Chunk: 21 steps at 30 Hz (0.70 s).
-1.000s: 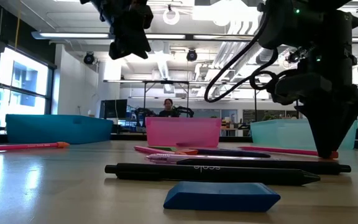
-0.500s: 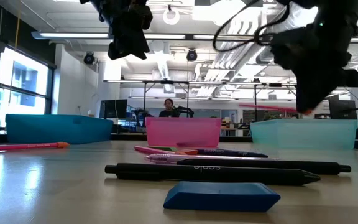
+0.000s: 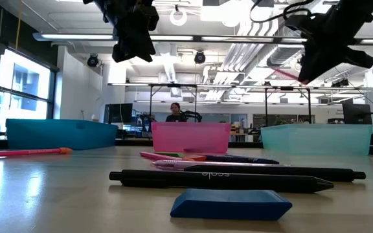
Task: Sort crayons/erasers/pens/pencils in bins
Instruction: Put the pink pencil into the green bin
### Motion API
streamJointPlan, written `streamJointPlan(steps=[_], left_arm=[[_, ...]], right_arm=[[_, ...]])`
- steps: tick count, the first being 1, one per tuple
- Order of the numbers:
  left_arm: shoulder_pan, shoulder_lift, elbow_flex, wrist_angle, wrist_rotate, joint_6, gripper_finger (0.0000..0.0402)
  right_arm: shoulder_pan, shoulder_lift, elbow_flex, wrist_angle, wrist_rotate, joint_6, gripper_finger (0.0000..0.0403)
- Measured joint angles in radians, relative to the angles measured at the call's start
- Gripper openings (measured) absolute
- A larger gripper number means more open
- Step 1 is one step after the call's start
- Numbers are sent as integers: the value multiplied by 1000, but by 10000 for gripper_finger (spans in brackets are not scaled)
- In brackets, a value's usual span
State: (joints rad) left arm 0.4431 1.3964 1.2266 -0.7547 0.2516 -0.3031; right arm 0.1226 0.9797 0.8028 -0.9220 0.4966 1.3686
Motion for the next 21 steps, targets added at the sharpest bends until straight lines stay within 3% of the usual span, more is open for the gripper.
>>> streamJointPlan(steps=[5,11,21], left_arm=[[0,0,0,0,0,0,91],[0,0,0,1,0,32,91],[0,0,0,2,0,53,91]], right_arm=[[-96,-90,1,-62,81,-64,14],[-252,-123,2,-172,94,-195,14],[-477,-27,1,-219,-12,-379,20]])
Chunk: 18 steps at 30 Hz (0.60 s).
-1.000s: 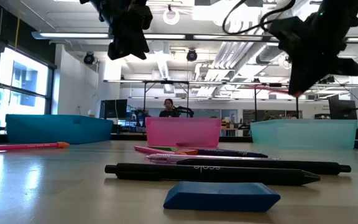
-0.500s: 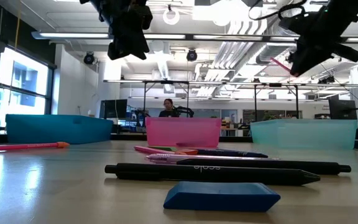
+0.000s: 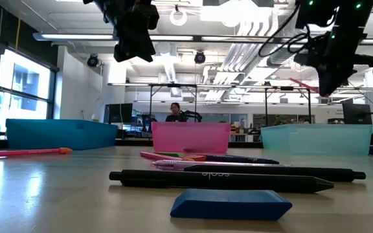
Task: Sort crayons/erasers/pens/pencils in bins
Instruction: Put the pink pencil into the green bin
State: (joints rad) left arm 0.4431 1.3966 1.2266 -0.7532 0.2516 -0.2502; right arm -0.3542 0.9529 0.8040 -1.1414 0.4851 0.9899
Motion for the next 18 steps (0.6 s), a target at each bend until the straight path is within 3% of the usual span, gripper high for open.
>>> streamJointPlan(steps=[11,18], left_arm=[[0,0,0,0,0,44,91],[0,0,0,2,-2,2,91]], right_arm=[[-158,172,-1,2,-200,-221,20],[-278,266,-1,15,-253,-366,21]])
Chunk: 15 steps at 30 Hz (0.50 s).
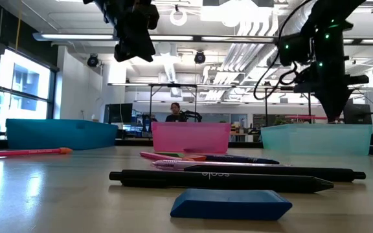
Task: Sort crayons/erasers/pens/pencils in bins
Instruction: Put the pink pencil into the green bin
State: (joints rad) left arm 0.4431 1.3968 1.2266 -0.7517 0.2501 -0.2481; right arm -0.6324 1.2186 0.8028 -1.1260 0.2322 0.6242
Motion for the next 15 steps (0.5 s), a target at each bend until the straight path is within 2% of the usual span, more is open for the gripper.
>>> streamJointPlan(steps=[8,15], left_arm=[[0,0,0,0,-3,-78,91],[0,0,0,-1,-3,-169,91]], right_arm=[[-114,89,0,44,-3,-202,21],[-155,165,0,114,-3,-337,21]])
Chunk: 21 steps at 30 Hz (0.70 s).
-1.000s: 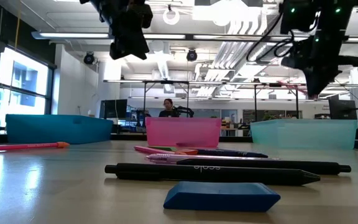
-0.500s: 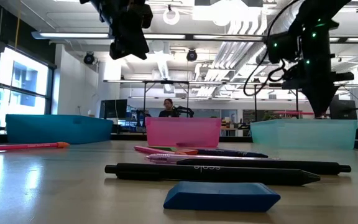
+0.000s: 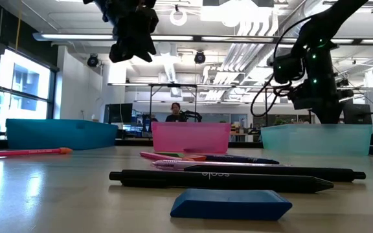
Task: Sort crayons/erasers/pens/pencils in bins
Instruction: Put the pink pencil into the green bin
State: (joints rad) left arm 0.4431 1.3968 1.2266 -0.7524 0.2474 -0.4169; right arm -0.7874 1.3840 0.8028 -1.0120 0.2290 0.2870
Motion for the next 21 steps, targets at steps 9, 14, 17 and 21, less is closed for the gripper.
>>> streamJointPlan(steps=[9,14,17,21], left_arm=[[0,0,0,-41,0,-71,91],[0,0,0,-126,-64,-86,91],[0,0,-1,-160,-102,-120,91],[-7,0,-1,-176,-112,-126,91]], right_arm=[[-24,76,0,22,-4,-99,21],[-36,107,0,26,-35,-130,21],[-38,110,0,27,-39,-134,21],[-38,110,0,27,-40,-138,26]])
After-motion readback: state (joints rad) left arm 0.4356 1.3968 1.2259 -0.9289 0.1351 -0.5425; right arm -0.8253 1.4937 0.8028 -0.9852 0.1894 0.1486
